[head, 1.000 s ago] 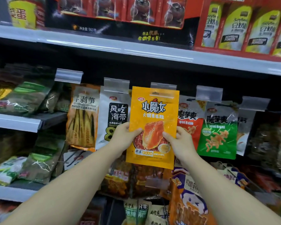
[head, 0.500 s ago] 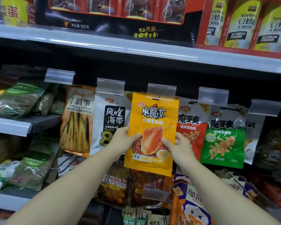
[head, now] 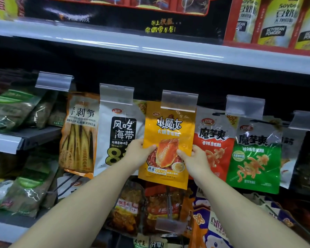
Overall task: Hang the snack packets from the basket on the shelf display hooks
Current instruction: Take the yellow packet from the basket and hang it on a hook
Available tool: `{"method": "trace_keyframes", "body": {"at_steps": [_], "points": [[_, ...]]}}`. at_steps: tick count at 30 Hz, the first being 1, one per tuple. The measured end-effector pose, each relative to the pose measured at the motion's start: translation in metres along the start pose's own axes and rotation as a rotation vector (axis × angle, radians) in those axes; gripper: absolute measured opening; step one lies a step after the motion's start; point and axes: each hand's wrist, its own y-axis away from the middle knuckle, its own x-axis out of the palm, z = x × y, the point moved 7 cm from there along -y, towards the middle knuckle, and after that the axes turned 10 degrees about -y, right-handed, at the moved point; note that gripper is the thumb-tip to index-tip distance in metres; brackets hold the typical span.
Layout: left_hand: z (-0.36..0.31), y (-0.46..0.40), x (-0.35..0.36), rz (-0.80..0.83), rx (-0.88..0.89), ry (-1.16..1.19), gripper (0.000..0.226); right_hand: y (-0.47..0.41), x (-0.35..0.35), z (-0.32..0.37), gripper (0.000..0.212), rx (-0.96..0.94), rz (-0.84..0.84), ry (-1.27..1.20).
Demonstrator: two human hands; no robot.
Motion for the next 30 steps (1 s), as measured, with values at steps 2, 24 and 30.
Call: {"method": "trace_keyframes", "body": {"at_steps": [2, 24, 30], "points": [[0.003, -0.01, 0.002, -0.023, -0.002, -0.012, 0.025, -0.01, 0.002, -0.004, 0.006, 0.008, -0.006, 0.01], [0.003, 0.037, -0.02, -0.346, 0.325, -0.383, 0.061, 0.022, -0.003, -0.003, 0.038, -0.071, -0.172, 0.29], [0.018, 0.079, -0.008, -0.203, 0.351, -0.513, 0.049, 0.069, -0.014, -0.008, 0.039, -0.053, -0.239, 0.412]]}}
